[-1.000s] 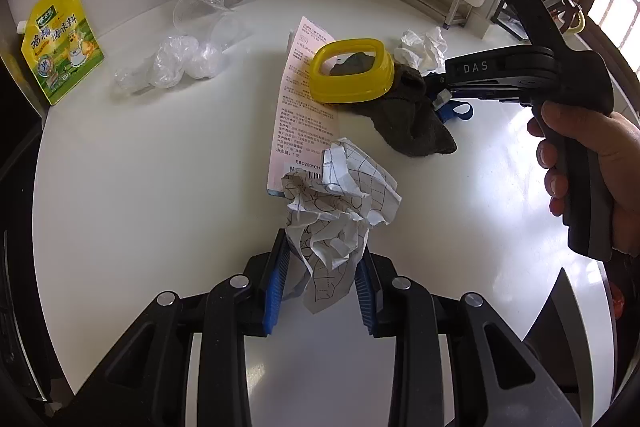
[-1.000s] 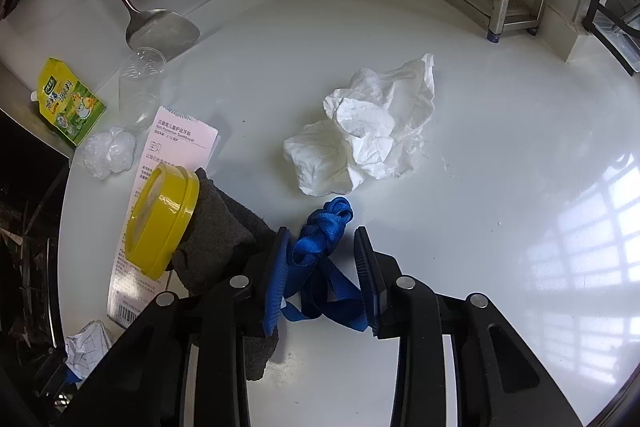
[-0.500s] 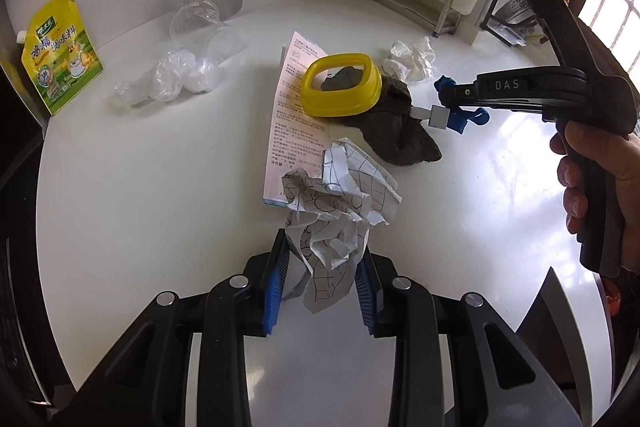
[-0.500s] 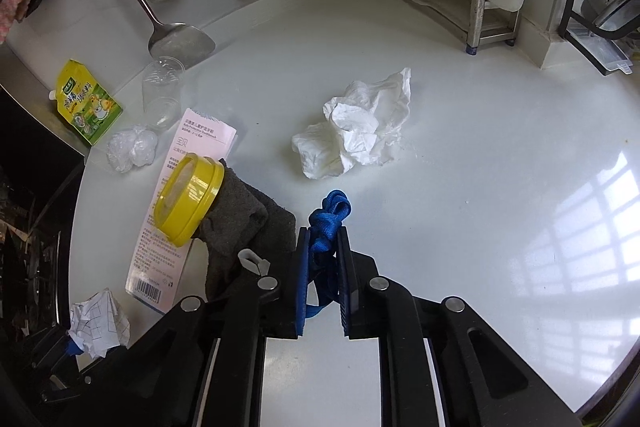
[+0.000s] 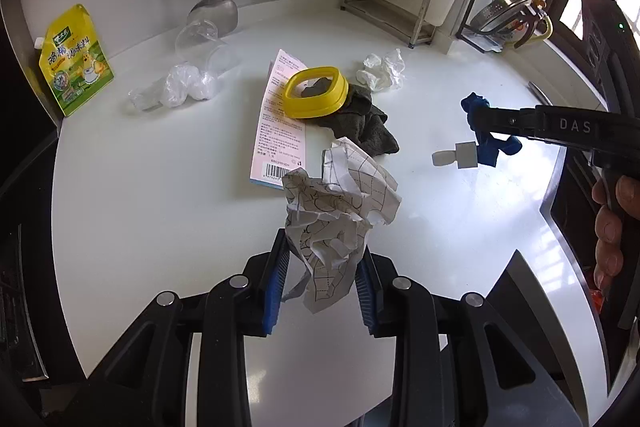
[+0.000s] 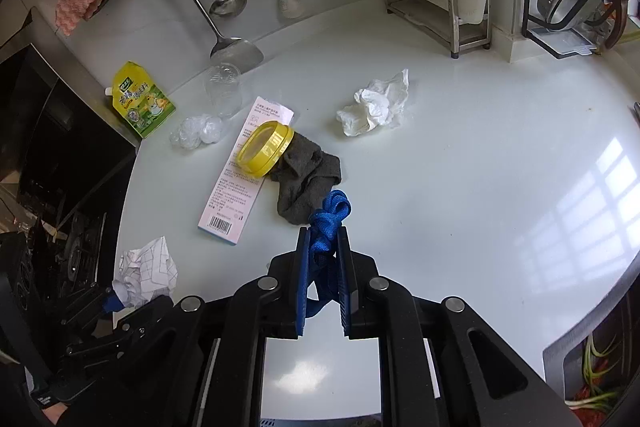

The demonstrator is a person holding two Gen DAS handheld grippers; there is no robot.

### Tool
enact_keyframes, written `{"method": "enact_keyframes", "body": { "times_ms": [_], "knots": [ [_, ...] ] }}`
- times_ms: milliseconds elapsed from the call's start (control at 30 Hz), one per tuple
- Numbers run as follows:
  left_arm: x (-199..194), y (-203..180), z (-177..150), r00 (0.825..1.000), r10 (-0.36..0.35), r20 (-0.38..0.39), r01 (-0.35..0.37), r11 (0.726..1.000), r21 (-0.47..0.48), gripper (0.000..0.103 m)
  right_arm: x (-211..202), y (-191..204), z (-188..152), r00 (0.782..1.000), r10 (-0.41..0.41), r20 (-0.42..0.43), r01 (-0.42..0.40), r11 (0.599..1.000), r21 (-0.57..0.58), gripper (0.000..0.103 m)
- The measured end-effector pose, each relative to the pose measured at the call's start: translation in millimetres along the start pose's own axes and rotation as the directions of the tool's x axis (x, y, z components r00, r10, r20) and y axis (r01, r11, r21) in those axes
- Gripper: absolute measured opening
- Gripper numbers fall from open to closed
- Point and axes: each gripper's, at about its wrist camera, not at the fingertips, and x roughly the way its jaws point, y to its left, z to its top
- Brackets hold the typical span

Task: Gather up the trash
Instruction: 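Carry the crumpled paper and blue clip over the grey bin with both tools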

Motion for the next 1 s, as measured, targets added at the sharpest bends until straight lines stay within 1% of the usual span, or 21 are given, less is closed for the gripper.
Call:
{"method": "enact_keyframes", "body": {
  "times_ms": [233,533,800,1000],
  "knots": [
    [-22.3,-23.6,-19.3,1.0,-0.005,0.009,0.005,1.0,0.016,0.031,-29.8,4.4,-53.4,1.0,0.013,-0.028,-0.013,1.0,-0.02,0.012],
    [-40.9,-57.2,-50.4,1.0,-0.022,-0.003,0.022,0.999,0.045,0.031,-55.4,-6.1,-118.1,0.998,0.025,-0.062,-0.026,1.0,-0.015,0.012],
    [-45.7,-78.5,-83.9,0.998,-0.045,-0.046,0.048,0.997,0.061,0.031,-66.1,-8.9,-162.8,0.994,0.033,-0.101,-0.036,0.999,-0.024,0.012],
    [-43.5,-90.4,-96.7,0.996,-0.058,-0.074,0.064,0.994,0.084,0.031,-68.2,-15.8,-188.3,0.992,0.024,-0.128,-0.027,0.999,-0.018,0.012]
  ]
}}
